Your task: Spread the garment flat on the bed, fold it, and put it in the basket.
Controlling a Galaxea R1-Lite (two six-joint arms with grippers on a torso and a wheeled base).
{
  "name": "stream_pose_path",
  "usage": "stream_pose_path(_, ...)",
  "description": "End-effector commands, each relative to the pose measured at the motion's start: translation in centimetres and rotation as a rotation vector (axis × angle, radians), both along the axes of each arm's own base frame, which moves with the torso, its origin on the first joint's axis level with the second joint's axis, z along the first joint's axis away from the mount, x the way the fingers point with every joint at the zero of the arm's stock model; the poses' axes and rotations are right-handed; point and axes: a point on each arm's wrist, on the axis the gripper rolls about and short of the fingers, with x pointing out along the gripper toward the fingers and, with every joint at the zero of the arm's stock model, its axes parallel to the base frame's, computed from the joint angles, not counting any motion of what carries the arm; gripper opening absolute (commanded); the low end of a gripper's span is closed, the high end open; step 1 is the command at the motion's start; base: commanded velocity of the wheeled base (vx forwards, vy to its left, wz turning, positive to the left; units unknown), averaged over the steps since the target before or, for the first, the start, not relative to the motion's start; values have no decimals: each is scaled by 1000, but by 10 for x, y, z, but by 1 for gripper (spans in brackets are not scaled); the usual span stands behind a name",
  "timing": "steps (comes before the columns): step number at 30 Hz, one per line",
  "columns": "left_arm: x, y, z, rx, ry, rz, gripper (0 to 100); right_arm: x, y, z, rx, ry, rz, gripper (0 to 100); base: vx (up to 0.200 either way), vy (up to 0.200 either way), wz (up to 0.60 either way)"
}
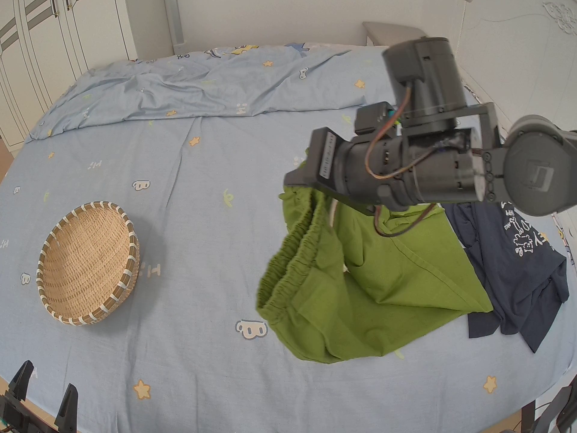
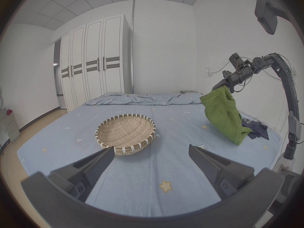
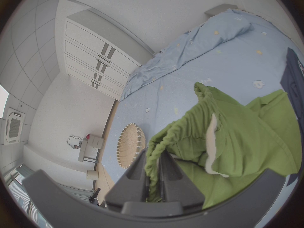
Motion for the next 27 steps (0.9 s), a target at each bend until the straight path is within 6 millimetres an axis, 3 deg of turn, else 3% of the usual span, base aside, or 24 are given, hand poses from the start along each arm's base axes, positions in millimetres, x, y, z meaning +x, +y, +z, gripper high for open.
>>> stream_pose_path(1,0,0,-5,0,0,0,100,10,53,-23,-5,14,69,0,0,0,0)
stream_pose_path(16,0,0,-5,6,0,-5,100,29,70,-60,-78,46,73,0,0,0,0)
stream_pose_path(17,0,0,-5,6,0,-5,100,28,70,-62,-98,46,84,100,0,0,0)
stream_pose_path(27,0,0,-5,8,0,-8,100,26,75,-74,-184,57,125,100,0,0,0)
